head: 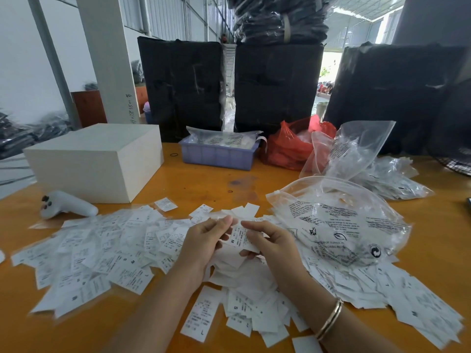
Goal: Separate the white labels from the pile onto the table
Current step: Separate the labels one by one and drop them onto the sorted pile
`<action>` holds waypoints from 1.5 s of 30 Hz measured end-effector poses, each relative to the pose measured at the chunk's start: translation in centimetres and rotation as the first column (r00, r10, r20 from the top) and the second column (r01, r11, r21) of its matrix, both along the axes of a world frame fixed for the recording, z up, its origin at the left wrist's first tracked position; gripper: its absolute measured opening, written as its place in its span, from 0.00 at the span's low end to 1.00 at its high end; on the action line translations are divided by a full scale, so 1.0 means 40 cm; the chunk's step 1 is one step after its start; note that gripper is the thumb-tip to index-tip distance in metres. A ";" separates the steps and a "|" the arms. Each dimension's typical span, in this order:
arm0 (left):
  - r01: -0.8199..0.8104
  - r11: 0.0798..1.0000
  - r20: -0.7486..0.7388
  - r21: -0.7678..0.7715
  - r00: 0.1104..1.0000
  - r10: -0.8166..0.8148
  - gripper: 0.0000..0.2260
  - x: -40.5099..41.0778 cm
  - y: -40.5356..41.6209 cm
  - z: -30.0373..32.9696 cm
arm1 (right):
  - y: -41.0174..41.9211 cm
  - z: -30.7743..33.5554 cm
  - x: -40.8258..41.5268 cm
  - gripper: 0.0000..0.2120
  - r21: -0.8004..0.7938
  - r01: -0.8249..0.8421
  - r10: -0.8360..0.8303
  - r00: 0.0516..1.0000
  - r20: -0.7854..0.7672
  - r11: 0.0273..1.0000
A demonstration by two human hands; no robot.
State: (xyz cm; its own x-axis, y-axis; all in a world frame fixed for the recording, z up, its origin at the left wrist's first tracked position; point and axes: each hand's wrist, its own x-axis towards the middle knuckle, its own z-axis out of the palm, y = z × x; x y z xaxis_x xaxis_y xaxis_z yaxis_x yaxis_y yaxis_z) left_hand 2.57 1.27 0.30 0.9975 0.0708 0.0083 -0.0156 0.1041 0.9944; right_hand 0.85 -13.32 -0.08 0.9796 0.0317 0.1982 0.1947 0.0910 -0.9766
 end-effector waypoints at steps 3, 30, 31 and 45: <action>-0.001 0.999 0.020 0.040 1.000 0.000 0.08 -0.001 -0.002 -0.001 | -0.002 0.002 0.002 0.13 0.062 0.021 -0.021 1.000 0.006 0.998; 0.107 0.989 0.015 0.101 0.994 -0.109 0.08 0.003 -0.012 -0.011 | -0.005 -0.012 0.014 0.15 -0.019 0.189 -0.183 0.967 0.175 0.982; 0.086 0.994 0.010 0.073 0.996 -0.087 0.07 0.005 -0.010 -0.011 | -0.006 -0.012 0.016 0.14 0.012 0.183 -0.183 0.971 0.152 0.983; 0.057 0.995 -0.061 -0.077 0.996 -0.062 0.16 0.015 -0.001 -0.015 | -0.005 -0.011 0.008 0.13 0.034 0.044 -0.048 0.993 0.107 0.998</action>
State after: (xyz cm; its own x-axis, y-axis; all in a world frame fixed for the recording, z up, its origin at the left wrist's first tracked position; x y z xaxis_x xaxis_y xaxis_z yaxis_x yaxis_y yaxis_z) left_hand 3.15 1.23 -0.29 0.9983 0.0091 -0.0579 0.0553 0.1775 0.9826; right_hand 1.19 -13.54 -0.54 0.9527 -0.0210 0.3032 0.3037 0.1103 -0.9464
